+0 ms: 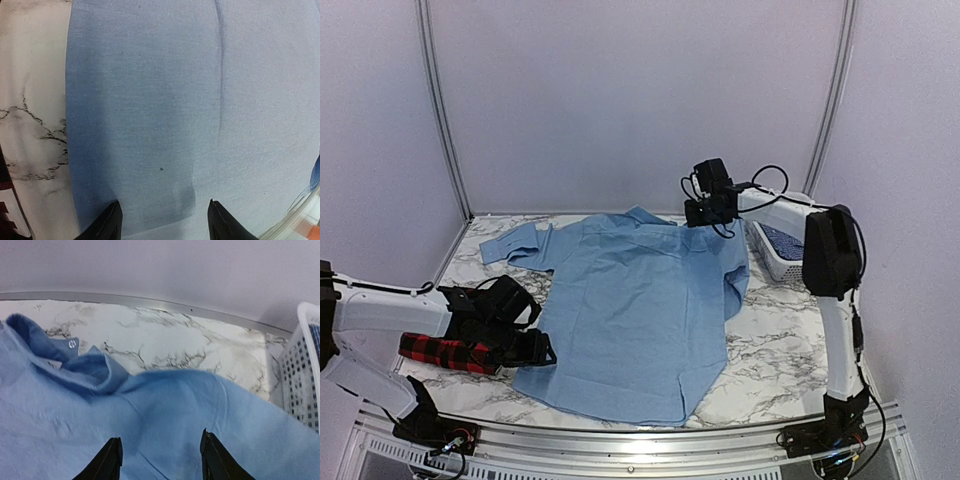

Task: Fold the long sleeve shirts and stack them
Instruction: Adjust the flattened shirt at the center of the board.

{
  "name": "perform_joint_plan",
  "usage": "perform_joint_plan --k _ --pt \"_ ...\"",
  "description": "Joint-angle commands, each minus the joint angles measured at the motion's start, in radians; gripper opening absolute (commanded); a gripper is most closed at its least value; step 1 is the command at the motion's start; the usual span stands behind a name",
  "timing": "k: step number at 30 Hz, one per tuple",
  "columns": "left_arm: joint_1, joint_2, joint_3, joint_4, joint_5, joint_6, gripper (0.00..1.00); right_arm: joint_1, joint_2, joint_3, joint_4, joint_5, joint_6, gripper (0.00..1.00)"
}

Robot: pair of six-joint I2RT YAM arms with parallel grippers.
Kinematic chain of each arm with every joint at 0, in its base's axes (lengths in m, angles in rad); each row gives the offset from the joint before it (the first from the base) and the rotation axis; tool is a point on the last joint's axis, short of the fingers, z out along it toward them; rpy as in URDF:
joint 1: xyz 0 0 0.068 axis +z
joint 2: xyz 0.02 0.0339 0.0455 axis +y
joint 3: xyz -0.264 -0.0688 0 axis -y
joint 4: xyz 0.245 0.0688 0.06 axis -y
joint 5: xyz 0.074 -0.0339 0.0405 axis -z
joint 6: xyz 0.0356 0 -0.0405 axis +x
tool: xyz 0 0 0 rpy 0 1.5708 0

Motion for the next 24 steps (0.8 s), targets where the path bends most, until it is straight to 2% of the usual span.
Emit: perform_joint_plan --k 1,6,13,24 --pt "0.025 0.018 0.017 -0.089 0.003 0.031 0.6 -0.012 -0.324 -0.335 0.1 0.021 0.041 0.52" --pt "0.032 0.05 0.052 -0.088 0.013 0.03 0.6 -0.014 -0.579 -0.684 0.126 0.046 0.129 0.5" --pt "0.031 0.066 0.104 -0.089 0.023 0.024 0.6 -0.015 -0.748 -0.999 0.174 0.025 0.222 0.47" --pt "0.031 0.052 0.111 -0.09 0.022 0.007 0.6 -0.015 -0.69 -1.135 0.267 -0.022 0.273 0.45"
